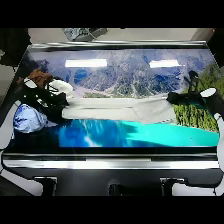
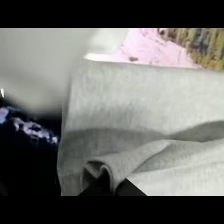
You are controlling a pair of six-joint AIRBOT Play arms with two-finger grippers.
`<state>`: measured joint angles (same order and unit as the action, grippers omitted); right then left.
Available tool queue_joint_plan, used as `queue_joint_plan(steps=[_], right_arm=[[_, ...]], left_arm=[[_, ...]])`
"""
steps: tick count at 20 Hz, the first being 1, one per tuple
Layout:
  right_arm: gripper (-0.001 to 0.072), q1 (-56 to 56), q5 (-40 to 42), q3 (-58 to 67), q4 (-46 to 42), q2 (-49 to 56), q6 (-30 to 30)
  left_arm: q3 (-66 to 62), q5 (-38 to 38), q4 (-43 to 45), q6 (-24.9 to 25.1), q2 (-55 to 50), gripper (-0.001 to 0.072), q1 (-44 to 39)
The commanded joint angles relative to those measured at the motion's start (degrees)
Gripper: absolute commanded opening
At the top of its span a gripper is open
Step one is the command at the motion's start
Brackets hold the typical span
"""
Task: Fold the shirts.
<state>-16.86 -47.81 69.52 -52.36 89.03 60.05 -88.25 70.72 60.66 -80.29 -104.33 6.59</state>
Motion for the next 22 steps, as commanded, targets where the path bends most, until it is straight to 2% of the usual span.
queue_joint_plan(steps=[1,2,3,4,5,6,8,10,14,16,22], right_arm=[[0.0049,0.28,-0.24,0.57,0.26,3.61,0.35],[0.0071,0.26,-0.07,0.59,0.33,3.54,0.35],[0.0213,0.09,-0.2,0.59,0.46,3.06,0.13],[0.0499,-0.39,-1.07,0.76,0.33,1.84,-1.29],[0.0655,-1.25,-3.04,1.46,-0.17,0.46,-2.78],[0.0686,-2.93,-6.36,2.82,-1.75,-0.92,-3.65],[0.0693,-8.33,-13.25,5.88,-6.84,-1.75,-5.03],[0.0694,-14.56,-18.8,6.03,-8.09,-0.63,-5.05],[0.0698,-21.97,-32.15,6.03,0.63,8.5,-8.11],[0.0698,-22.34,-34.14,6.03,3.8,12.22,-8.52],[0.0699,-22.1,-33.16,6.03,17.46,19.43,-11.67]], left_arm=[[-1.73,0.79,-0.72,-0.61,-4.37,0.0049,-0.96],[-1.79,0.66,-0.76,-0.83,-4.33,0.0206,-1.03],[-2.56,1.51,-0.74,-1.38,-4.15,0.052,-0.94],[-4.09,3.3,-0.61,-1.29,-3.89,0.062,-0.55],[-5.75,4.92,-0.55,-1.25,-3.37,0.062,-0.07],[-7.15,5.81,-0.55,-1.33,-2.14,0.062,0.5],[-8.09,5.79,-0.55,-1.4,1.42,0.0618,1.18],[-8.09,6.01,-0.87,-2.86,5.35,0.0617,1.03],[-8.09,6.21,-1.79,-3.13,11.91,0.0617,-2.47],[-8.09,6.19,-1.79,-3.15,14.23,0.0616,-4.79],[-8.09,6.12,-1.75,-3.89,17.75,0.0615,-11.1]])
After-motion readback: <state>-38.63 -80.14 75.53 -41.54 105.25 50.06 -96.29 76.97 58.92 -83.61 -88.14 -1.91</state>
